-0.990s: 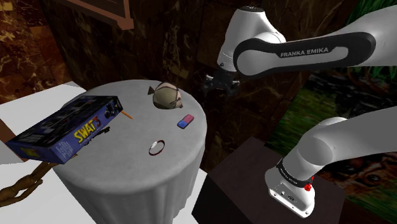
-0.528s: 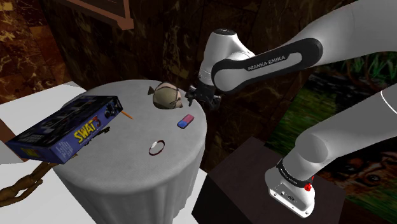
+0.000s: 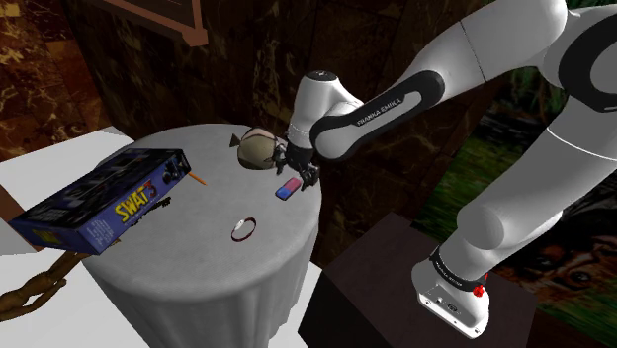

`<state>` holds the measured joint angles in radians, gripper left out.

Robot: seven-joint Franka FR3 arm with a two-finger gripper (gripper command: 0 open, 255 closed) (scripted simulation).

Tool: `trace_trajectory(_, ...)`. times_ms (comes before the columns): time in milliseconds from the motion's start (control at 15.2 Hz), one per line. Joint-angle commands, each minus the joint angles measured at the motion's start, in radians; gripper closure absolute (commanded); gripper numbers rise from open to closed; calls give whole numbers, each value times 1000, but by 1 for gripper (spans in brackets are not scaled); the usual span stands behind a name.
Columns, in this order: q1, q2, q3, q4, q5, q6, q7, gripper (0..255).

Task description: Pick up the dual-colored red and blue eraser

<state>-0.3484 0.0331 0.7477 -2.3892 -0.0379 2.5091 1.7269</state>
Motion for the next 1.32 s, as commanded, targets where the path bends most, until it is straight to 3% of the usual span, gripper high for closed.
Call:
trace_trajectory(0,2,36,-4,-1,-42,28,36,0)
trace_trajectory(330,13,88,-21,-9,-109,73,83,0)
trace_trajectory(396,12,87,-21,-7,-107,70,81,255)
trace_trajectory(990,13,88,-21,-9,-109,73,83,255)
trace_trajectory(1254,0,30,-1,0,-35,22,30,255)
